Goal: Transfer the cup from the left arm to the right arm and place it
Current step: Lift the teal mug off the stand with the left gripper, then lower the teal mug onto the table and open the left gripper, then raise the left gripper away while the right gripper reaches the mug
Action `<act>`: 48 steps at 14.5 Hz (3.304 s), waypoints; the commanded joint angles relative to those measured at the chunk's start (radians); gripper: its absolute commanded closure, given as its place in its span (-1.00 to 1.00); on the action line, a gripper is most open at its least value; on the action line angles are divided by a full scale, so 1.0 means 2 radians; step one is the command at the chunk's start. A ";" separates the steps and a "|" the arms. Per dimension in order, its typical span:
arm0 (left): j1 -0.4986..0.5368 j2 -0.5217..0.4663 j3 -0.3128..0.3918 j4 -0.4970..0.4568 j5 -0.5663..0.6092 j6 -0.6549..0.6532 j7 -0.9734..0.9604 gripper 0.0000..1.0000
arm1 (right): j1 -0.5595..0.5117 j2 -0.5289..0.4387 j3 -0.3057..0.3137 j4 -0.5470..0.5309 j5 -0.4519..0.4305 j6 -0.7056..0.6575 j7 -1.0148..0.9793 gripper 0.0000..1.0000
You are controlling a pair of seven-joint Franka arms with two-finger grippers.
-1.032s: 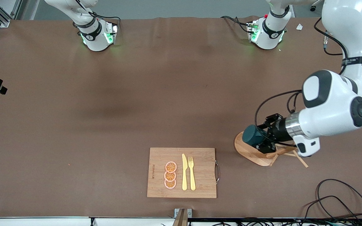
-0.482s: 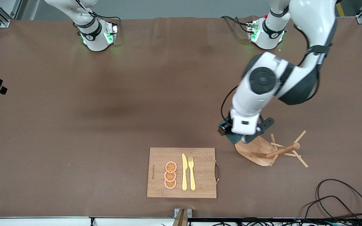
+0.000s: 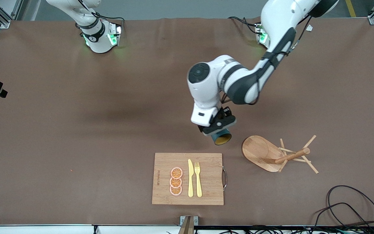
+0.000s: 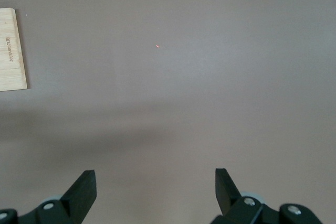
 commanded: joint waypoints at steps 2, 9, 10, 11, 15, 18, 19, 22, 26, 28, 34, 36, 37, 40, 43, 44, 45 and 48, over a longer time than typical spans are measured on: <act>-0.052 0.028 0.003 0.000 0.090 -0.002 -0.105 0.19 | -0.005 -0.005 0.004 0.000 -0.001 -0.004 -0.003 -1.00; -0.126 0.084 0.005 -0.025 0.328 -0.007 -0.280 0.24 | -0.005 -0.005 0.004 0.000 -0.001 -0.004 -0.003 -1.00; -0.138 0.094 0.006 -0.025 0.366 -0.013 -0.307 0.24 | -0.005 -0.005 0.004 0.000 -0.001 -0.004 -0.003 -1.00; -0.148 0.110 0.014 -0.024 0.407 -0.024 -0.338 0.24 | -0.005 -0.005 0.005 0.000 -0.001 -0.004 -0.003 -1.00; -0.183 0.143 0.031 -0.024 0.505 -0.043 -0.432 0.24 | -0.005 -0.005 0.005 0.000 -0.001 -0.004 -0.003 -1.00; -0.201 0.153 0.042 -0.024 0.542 -0.044 -0.445 0.23 | -0.005 -0.005 0.005 0.000 -0.001 -0.005 -0.003 -1.00; -0.209 0.160 0.047 -0.024 0.548 -0.044 -0.460 0.23 | -0.005 -0.005 0.004 0.000 -0.001 -0.004 -0.003 -1.00; -0.246 0.179 0.071 -0.024 0.551 -0.072 -0.476 0.14 | -0.005 -0.005 0.004 0.000 -0.001 -0.004 -0.003 -1.00; -0.263 0.196 0.074 -0.024 0.549 -0.093 -0.487 -0.47 | -0.005 -0.005 0.005 0.000 -0.002 -0.004 -0.003 -1.00; -0.266 0.196 0.073 -0.024 0.543 -0.105 -0.504 -1.00 | -0.005 -0.005 0.004 0.000 -0.002 -0.004 -0.003 -1.00; -0.296 0.148 0.046 -0.001 0.349 -0.109 -0.537 -1.00 | -0.005 -0.005 0.004 0.000 -0.002 -0.004 -0.003 -1.00; -0.295 0.130 0.037 0.016 0.293 -0.109 -0.536 -1.00 | -0.005 -0.005 0.004 0.000 -0.002 -0.004 -0.003 -1.00; -0.292 0.120 0.036 0.018 0.264 -0.109 -0.537 -1.00 | -0.005 -0.005 0.004 0.000 -0.002 -0.005 -0.003 -1.00; -0.276 0.085 0.035 0.018 0.201 -0.108 -0.535 -1.00 | -0.004 -0.005 0.005 0.000 0.001 -0.004 -0.001 -1.00; -0.244 0.019 0.035 0.018 0.113 -0.108 -0.476 -1.00 | -0.003 -0.005 0.005 0.000 0.001 -0.004 0.000 -1.00; -0.232 -0.006 0.036 0.018 0.084 -0.106 -0.454 -1.00 | -0.003 -0.005 0.005 0.000 0.001 -0.004 0.000 -1.00; -0.214 -0.033 0.036 0.018 0.057 -0.104 -0.432 -1.00 | -0.003 -0.005 0.005 0.000 0.001 -0.004 0.000 -1.00; -0.161 -0.092 0.037 0.018 -0.016 -0.104 -0.331 -1.00 | 0.001 -0.002 0.006 -0.003 0.002 -0.005 -0.006 -1.00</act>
